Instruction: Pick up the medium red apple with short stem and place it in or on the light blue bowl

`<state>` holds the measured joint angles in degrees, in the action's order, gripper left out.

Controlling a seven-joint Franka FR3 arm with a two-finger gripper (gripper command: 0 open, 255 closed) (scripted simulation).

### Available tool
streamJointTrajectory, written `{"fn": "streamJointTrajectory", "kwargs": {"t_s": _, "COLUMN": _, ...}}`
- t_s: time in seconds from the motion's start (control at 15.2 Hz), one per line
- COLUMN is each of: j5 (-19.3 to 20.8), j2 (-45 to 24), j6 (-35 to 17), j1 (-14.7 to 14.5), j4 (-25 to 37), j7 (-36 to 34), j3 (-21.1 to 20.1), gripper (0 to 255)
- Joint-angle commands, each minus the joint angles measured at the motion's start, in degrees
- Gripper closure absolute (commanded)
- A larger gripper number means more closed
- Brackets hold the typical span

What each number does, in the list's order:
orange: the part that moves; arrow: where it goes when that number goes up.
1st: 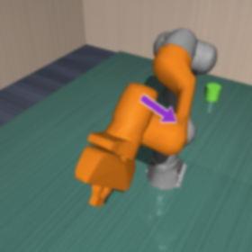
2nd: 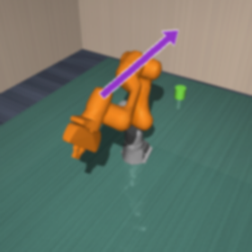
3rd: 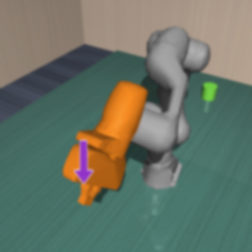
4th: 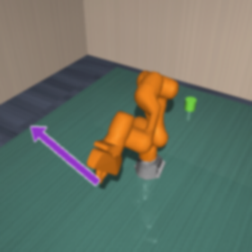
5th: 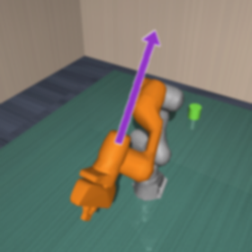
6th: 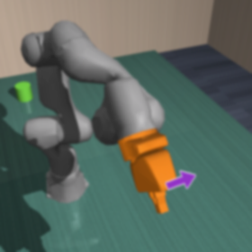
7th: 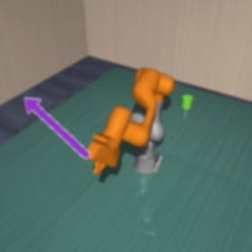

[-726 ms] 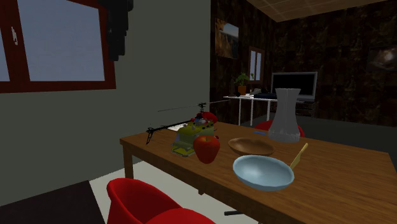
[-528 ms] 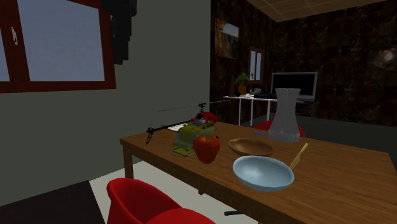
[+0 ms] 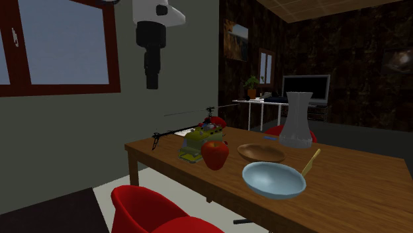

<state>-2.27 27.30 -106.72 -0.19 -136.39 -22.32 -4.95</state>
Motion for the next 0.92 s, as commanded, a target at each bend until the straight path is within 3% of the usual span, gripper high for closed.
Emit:
{"fn": "streamJointTrajectory", "kwargs": {"t_s": 0.0, "j5": -0.5, "j2": -3.95, "j6": -3.6, "j1": 0.15, "j4": 0.87, "j7": -3.25, "j3": -1.22, "gripper": 0}}
{"fn": "streamJointTrajectory", "kwargs": {"t_s": 0.86, "j5": 2.3, "j2": -31.85, "j6": -18.64, "j1": 1.19, "j4": 16.35, "j7": -22.0, "j3": -4.47, "gripper": 0}}
